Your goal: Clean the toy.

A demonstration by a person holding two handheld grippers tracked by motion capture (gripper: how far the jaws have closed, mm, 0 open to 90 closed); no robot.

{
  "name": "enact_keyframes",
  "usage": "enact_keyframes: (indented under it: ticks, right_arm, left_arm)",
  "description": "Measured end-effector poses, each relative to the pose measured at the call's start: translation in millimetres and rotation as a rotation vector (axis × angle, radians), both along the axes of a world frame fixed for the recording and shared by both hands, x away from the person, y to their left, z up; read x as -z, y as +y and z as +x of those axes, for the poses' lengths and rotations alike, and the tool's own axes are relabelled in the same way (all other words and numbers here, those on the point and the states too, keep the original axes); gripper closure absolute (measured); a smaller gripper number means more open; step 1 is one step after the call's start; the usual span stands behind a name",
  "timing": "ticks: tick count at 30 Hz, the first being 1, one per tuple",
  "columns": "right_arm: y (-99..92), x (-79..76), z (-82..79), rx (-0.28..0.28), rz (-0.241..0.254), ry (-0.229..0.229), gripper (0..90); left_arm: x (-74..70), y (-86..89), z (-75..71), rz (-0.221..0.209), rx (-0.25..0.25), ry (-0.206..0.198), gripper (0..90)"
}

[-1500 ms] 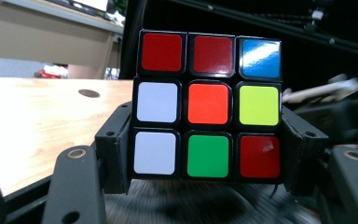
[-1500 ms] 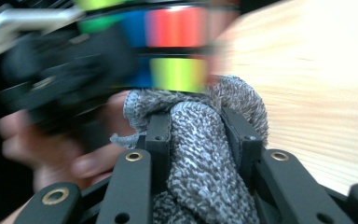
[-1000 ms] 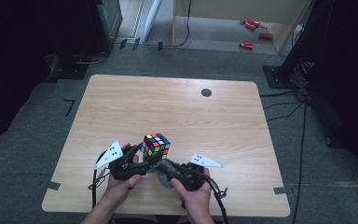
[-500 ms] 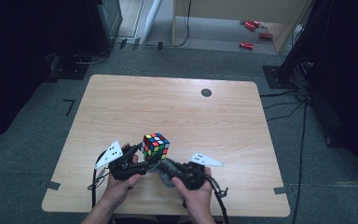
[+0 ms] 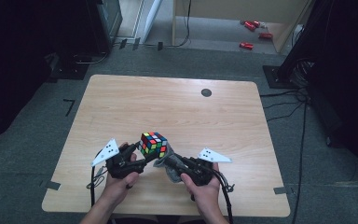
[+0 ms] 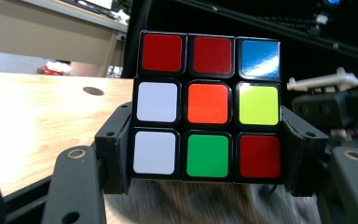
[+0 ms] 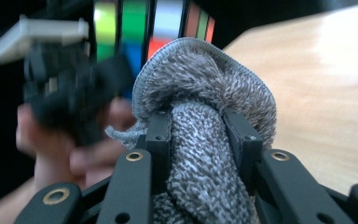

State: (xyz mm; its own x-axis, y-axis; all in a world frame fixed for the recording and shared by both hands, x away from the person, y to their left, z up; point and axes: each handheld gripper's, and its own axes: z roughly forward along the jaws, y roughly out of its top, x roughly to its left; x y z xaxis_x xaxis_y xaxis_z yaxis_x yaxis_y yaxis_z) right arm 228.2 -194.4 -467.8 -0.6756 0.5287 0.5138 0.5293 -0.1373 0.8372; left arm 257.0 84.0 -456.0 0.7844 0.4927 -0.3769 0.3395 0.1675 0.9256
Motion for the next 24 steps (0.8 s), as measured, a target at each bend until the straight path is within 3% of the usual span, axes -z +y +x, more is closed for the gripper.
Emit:
enact_keyframes:
  ticks: [2,4,9,12,15,18,20,22,24]
  right_arm:
    - [1.3,0.0,1.9,-0.038,-0.032,0.002,67.5]
    - [-2.3,-3.6,2.0,-0.018,-0.024,-0.021,67.5]
    - [-23.7,-25.4,1.1,0.058,0.04,-0.147,66.7]
    - [-21.9,-25.9,1.3,0.011,0.019,-0.153,66.3]
    - [-6.5,-14.5,3.9,-0.112,-0.072,-0.116,65.7]
    - [3.3,-5.6,4.3,-0.147,-0.179,-0.106,65.5]
    - [2.8,-2.8,6.1,-0.117,-0.226,-0.106,65.0]
    - [-3.7,-1.7,8.8,-0.055,-0.254,-0.107,64.7]
    - [-12.5,0.6,12.5,0.033,-0.323,-0.111,63.8]
  left_arm:
    - [-0.9,4.2,1.7,-0.008,-0.005,0.004,34.2]
    - [-1.0,4.8,2.2,-0.009,0.0,0.007,34.3]
    - [0.9,1.4,2.7,0.001,0.03,0.019,34.3]
    - [1.1,-0.1,2.6,-0.006,0.039,0.025,34.2]
    - [0.8,1.8,3.5,-0.008,0.033,0.027,34.2]
    - [0.7,5.5,5.2,-0.015,0.023,0.033,34.2]
    - [1.0,7.1,5.7,-0.013,0.019,0.03,34.3]
    - [1.1,7.3,5.8,-0.013,0.016,0.031,34.2]
    - [1.0,7.5,6.0,0.001,0.01,0.03,34.2]
